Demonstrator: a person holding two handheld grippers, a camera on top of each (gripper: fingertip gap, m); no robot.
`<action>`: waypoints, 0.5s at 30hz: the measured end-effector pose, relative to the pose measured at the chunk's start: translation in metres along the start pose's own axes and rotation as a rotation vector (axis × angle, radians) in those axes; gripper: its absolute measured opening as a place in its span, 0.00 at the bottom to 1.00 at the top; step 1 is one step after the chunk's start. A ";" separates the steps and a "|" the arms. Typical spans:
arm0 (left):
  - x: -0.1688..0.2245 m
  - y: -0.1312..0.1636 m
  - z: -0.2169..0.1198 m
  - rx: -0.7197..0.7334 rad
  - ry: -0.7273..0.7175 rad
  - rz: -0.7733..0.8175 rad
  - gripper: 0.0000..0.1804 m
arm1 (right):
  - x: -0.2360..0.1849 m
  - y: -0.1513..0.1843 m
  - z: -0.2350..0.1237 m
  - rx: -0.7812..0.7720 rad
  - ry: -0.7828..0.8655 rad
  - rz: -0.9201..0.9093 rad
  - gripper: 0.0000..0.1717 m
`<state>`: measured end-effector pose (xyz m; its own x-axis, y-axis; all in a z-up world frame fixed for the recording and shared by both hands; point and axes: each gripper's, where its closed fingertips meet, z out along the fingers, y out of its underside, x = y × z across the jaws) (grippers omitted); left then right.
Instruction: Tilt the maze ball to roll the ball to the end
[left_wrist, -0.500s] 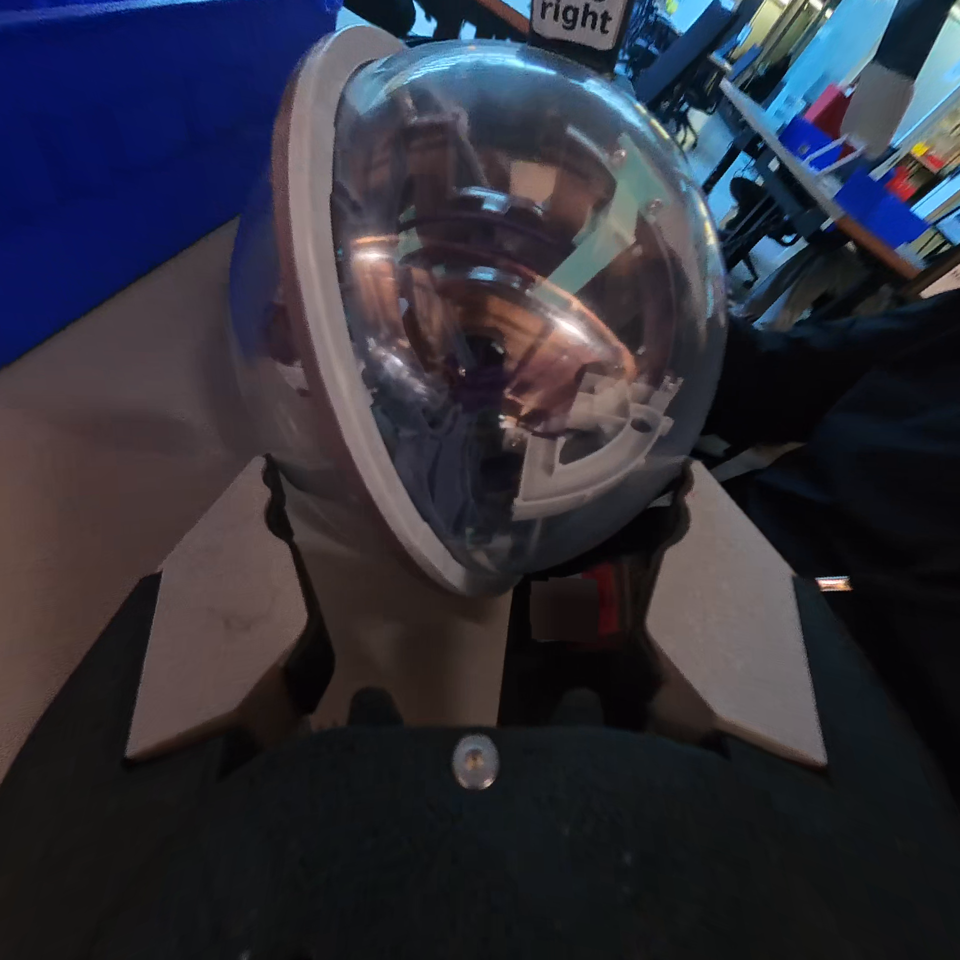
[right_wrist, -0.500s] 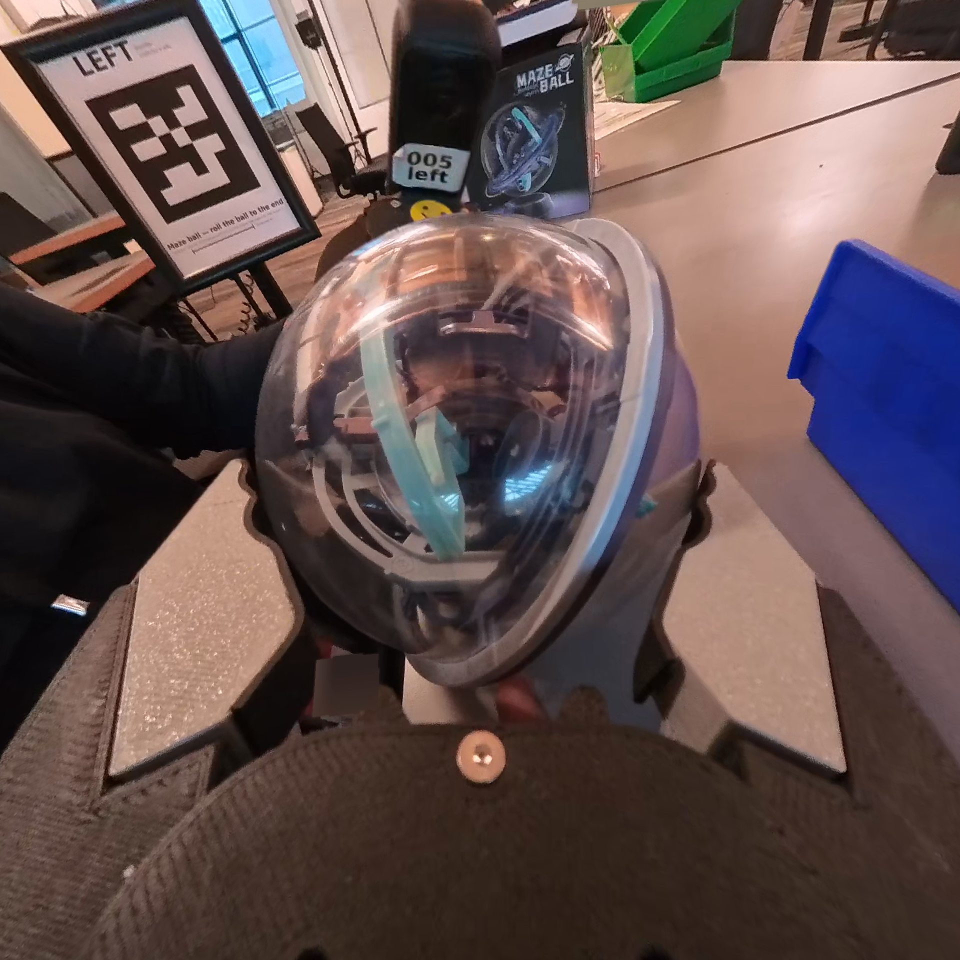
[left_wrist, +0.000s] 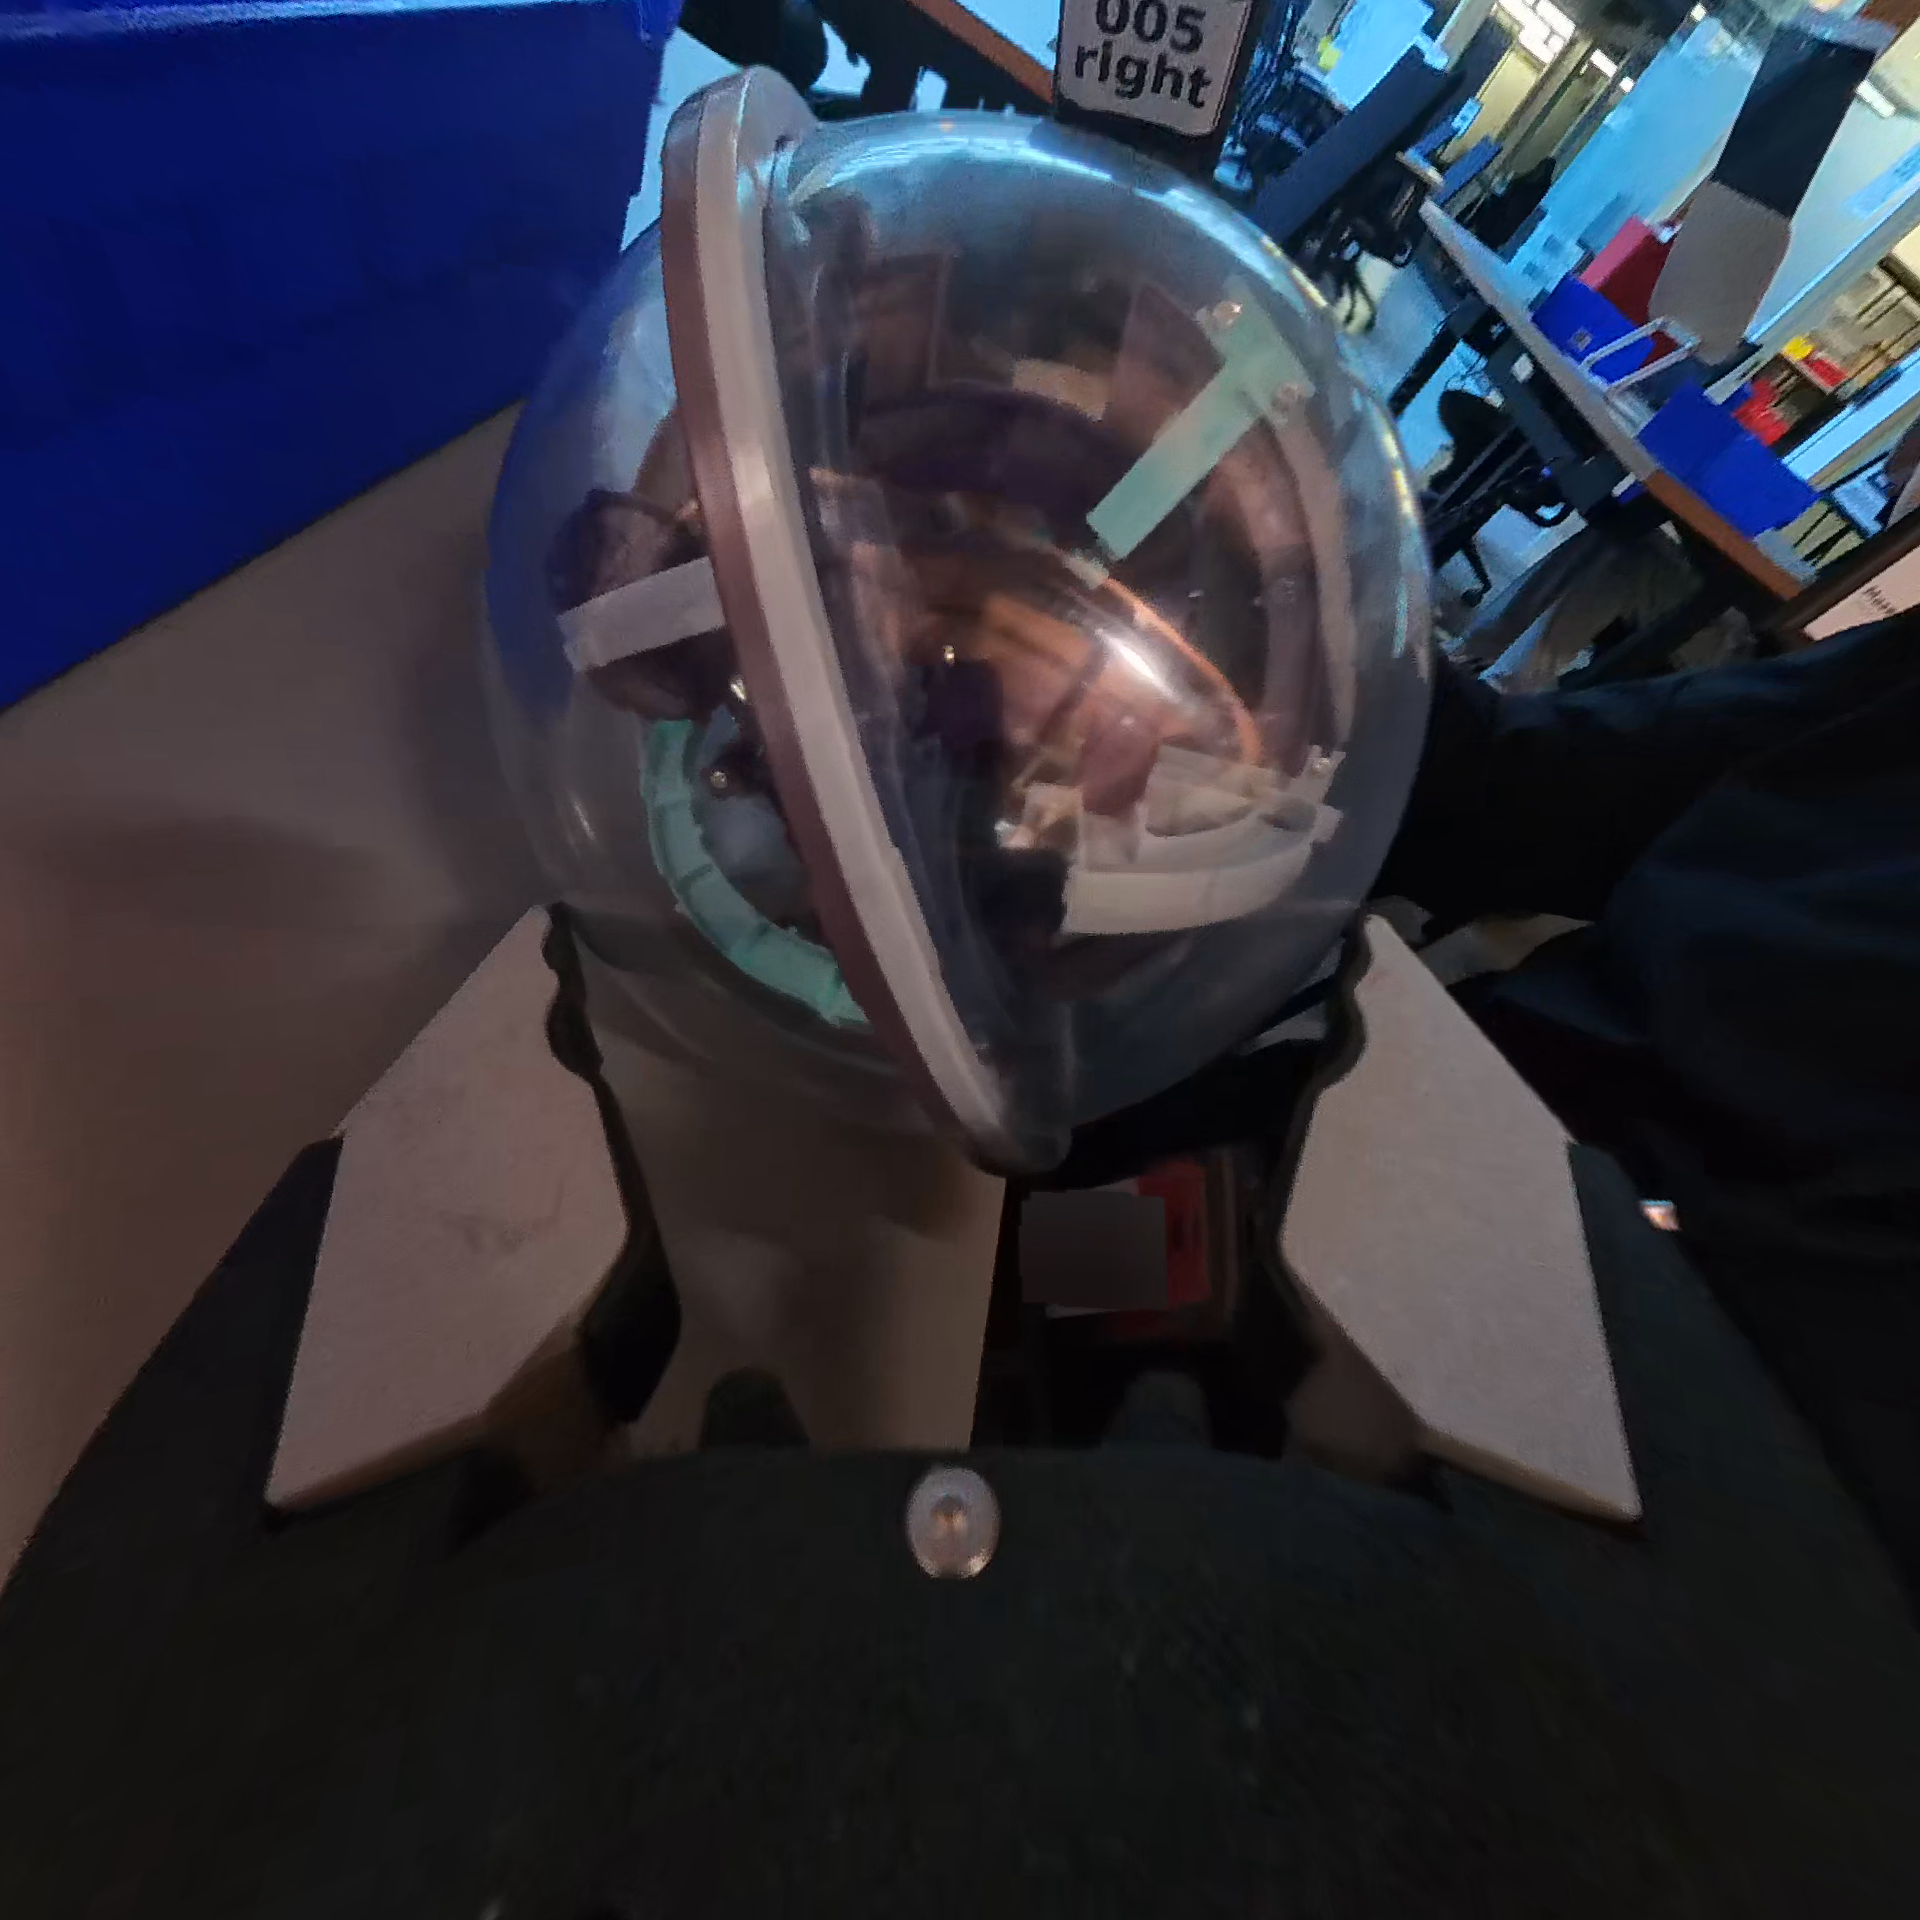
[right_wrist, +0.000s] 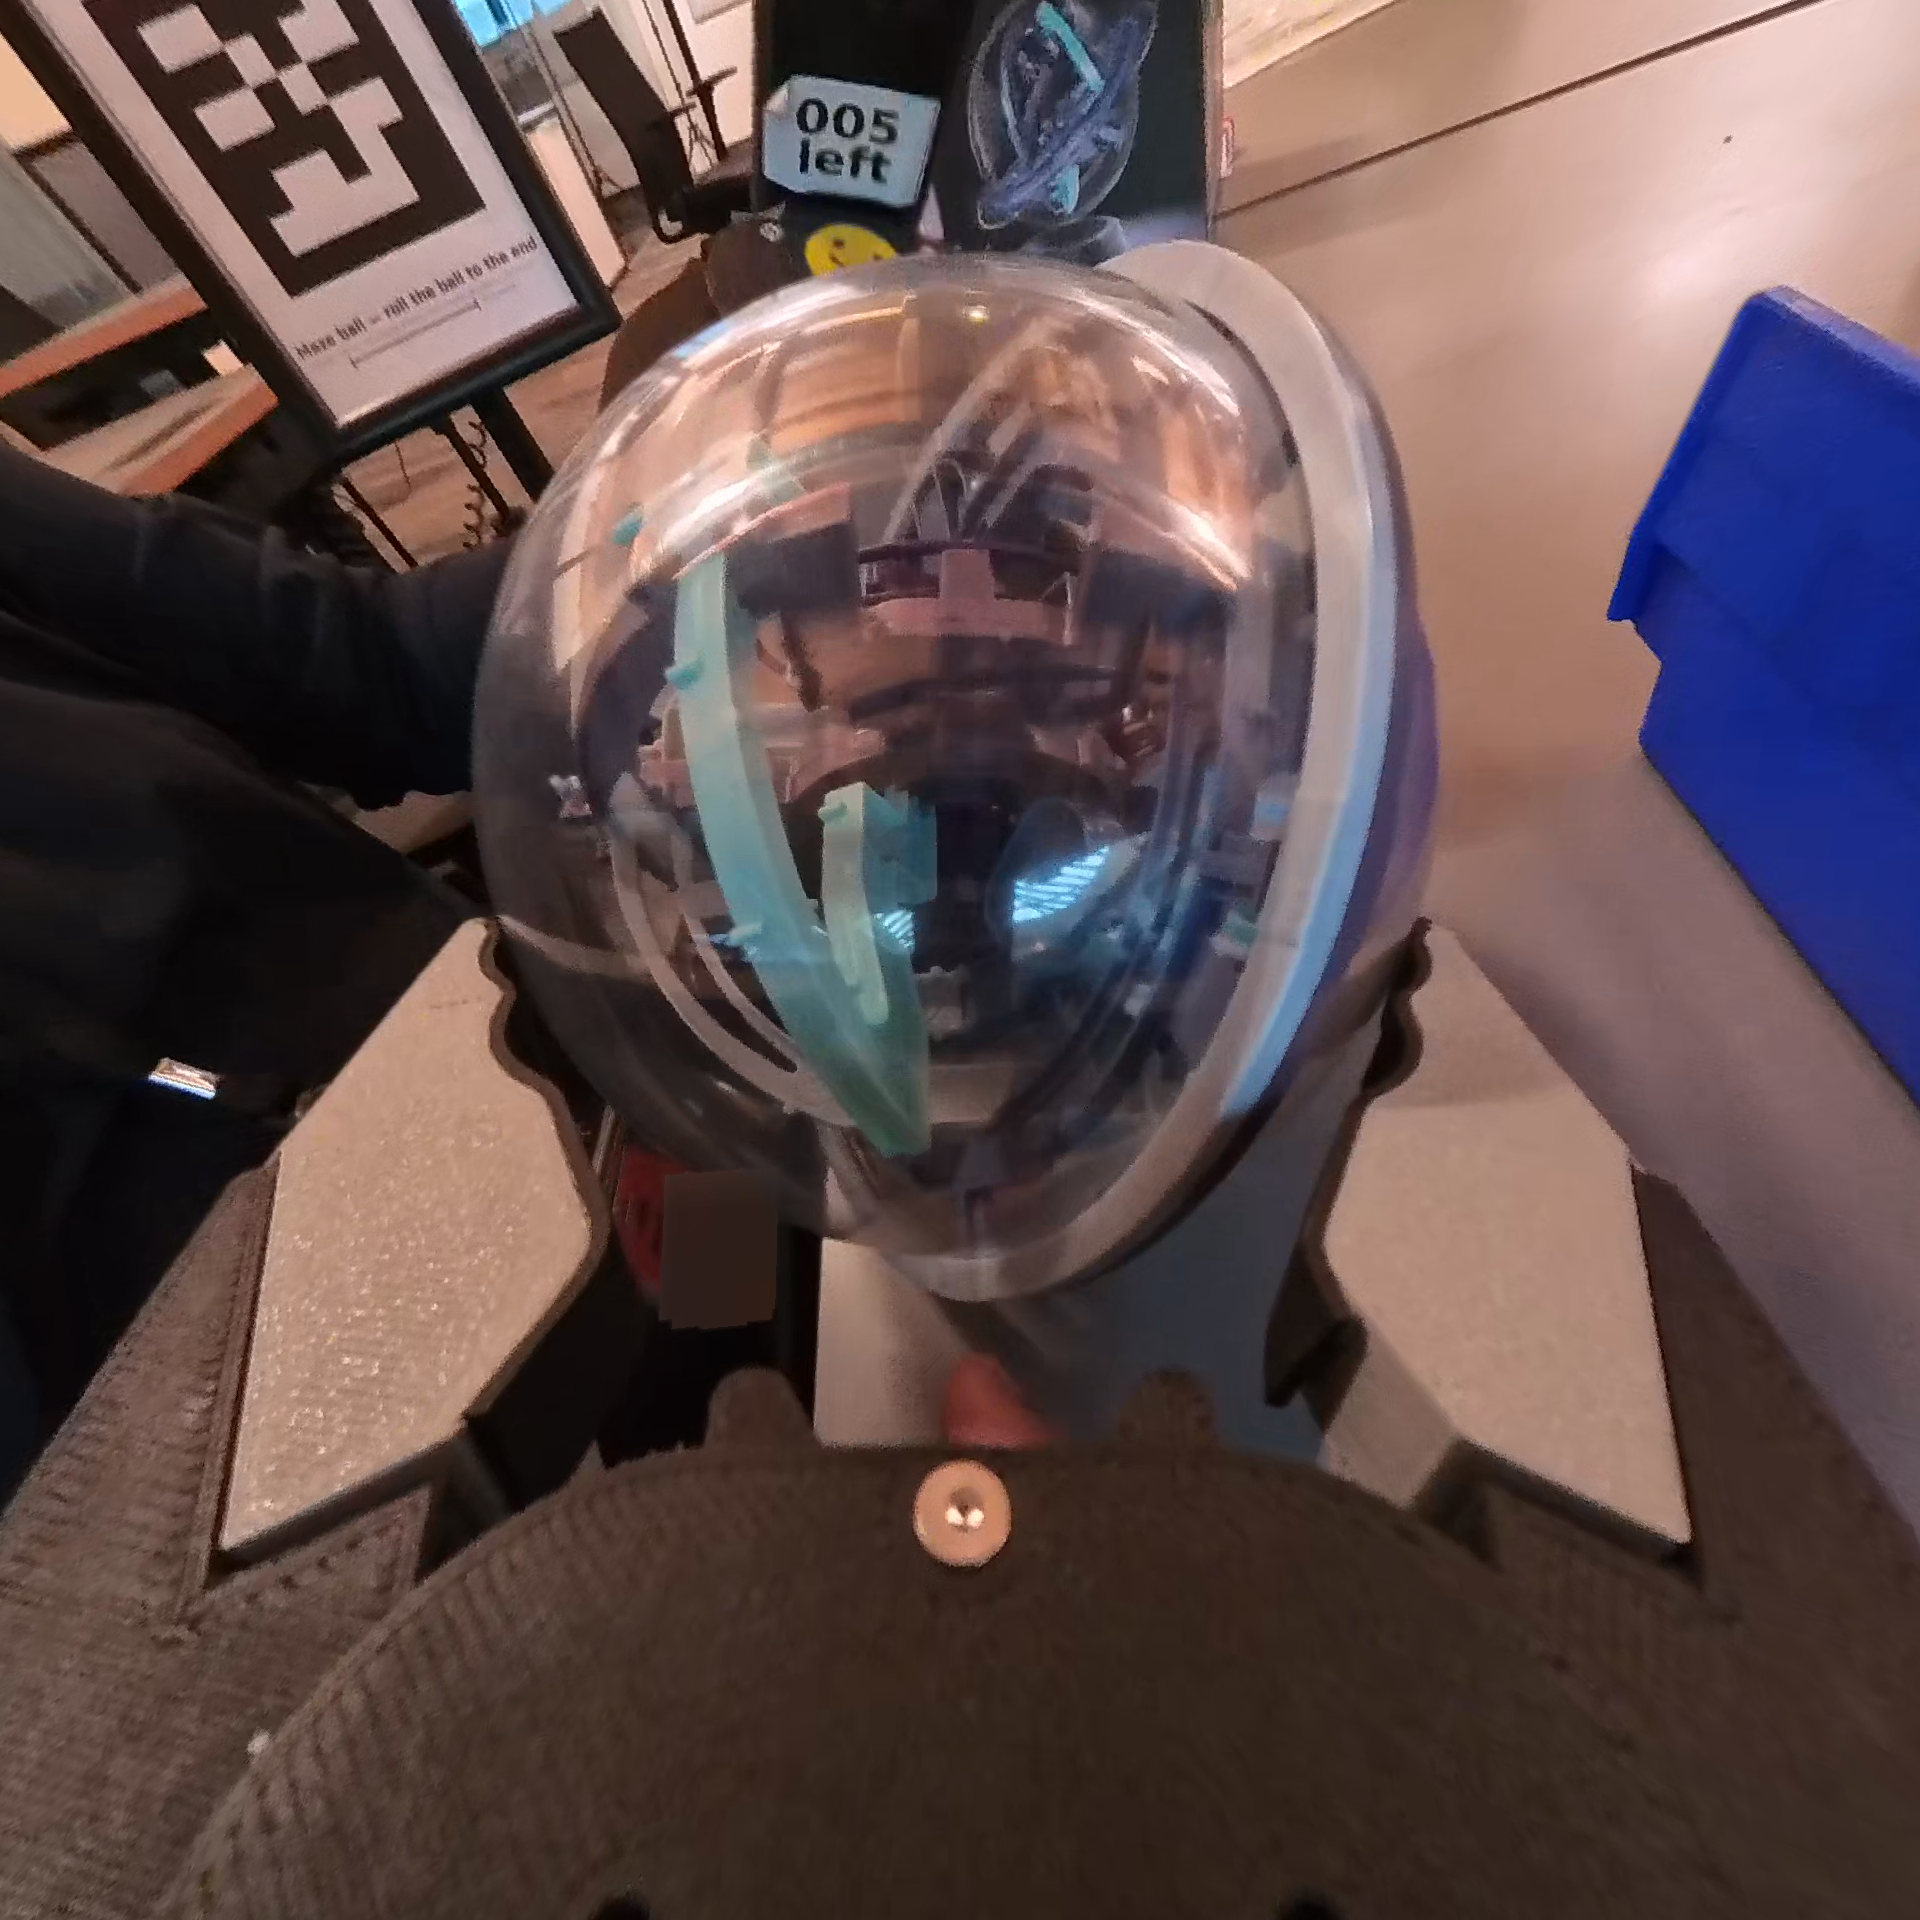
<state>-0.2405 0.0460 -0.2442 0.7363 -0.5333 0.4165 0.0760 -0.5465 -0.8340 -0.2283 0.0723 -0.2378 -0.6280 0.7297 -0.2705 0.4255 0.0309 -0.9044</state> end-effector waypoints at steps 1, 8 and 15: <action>0.001 0.001 0.000 -0.011 -0.002 -0.002 0.76 | -0.001 0.000 0.000 -0.008 0.004 -0.004 0.90; 0.003 0.012 0.001 -0.053 0.038 -0.055 0.76 | -0.002 -0.004 0.002 -0.005 0.023 0.006 0.90; -0.007 0.005 -0.002 -0.029 -0.050 0.054 0.76 | 0.005 -0.014 0.004 0.076 0.048 0.032 0.91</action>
<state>-0.2466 0.0458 -0.2505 0.7718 -0.5299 0.3514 0.0160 -0.5363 -0.8439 -0.2399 0.0728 -0.2281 -0.5824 0.7612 -0.2853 0.3934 -0.0432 -0.9184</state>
